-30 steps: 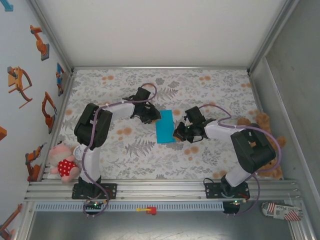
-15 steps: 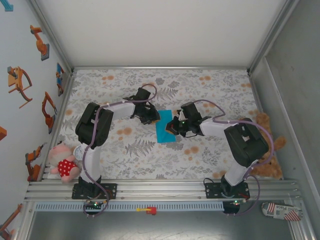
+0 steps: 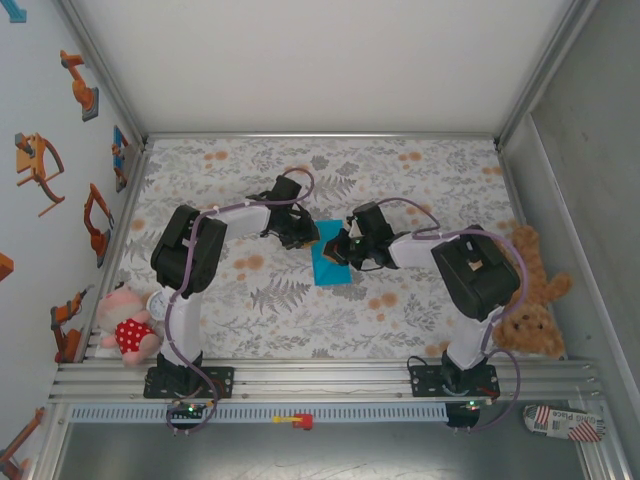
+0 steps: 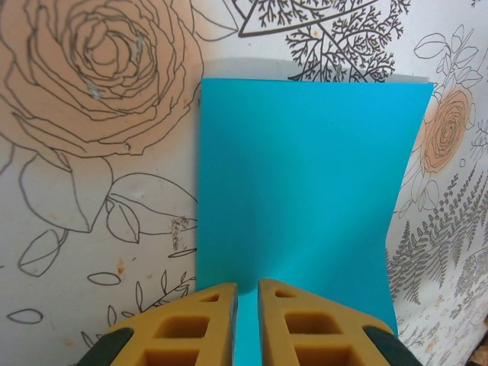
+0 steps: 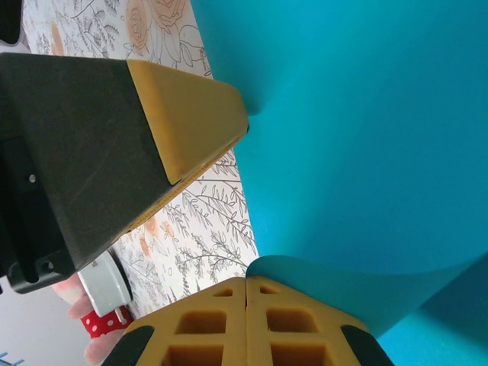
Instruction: Fold a paper plane with a square sheet of paper (pick it up from the middle)
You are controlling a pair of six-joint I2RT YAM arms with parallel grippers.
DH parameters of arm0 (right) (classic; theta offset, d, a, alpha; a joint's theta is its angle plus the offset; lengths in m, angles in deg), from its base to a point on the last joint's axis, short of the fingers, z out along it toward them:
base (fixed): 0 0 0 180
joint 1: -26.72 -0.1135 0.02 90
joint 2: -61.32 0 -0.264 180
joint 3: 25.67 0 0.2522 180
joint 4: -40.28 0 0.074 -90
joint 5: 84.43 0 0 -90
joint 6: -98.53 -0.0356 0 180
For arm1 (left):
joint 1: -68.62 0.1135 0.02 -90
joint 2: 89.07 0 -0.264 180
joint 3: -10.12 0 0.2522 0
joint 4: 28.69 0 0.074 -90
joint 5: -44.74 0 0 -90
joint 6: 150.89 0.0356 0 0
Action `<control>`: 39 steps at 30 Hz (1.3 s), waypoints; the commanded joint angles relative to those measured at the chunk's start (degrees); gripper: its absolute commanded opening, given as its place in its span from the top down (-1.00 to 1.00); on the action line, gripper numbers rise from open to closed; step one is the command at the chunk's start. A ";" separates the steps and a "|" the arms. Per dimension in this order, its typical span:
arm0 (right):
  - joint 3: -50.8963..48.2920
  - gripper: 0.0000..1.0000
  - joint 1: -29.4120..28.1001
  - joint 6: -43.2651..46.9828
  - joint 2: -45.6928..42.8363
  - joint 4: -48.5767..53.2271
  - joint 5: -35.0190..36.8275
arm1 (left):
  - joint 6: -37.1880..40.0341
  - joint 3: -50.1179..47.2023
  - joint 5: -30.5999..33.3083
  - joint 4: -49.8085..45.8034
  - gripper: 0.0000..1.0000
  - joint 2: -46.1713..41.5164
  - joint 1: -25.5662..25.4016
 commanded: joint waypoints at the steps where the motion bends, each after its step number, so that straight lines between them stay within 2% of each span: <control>1: 1.77 1.00 -0.76 -0.35 1.11 -1.54 1.47 | 1.45 0.25 1.44 -3.82 0.66 1.71 0.08; 16: 2.07 1.00 -1.26 -0.54 2.96 -1.30 5.60 | 1.07 -0.09 1.66 -3.83 0.68 1.55 0.13; 39: 3.92 1.00 -1.62 4.16 3.73 2.63 2.77 | 1.12 -0.27 1.03 -3.71 0.68 1.72 0.14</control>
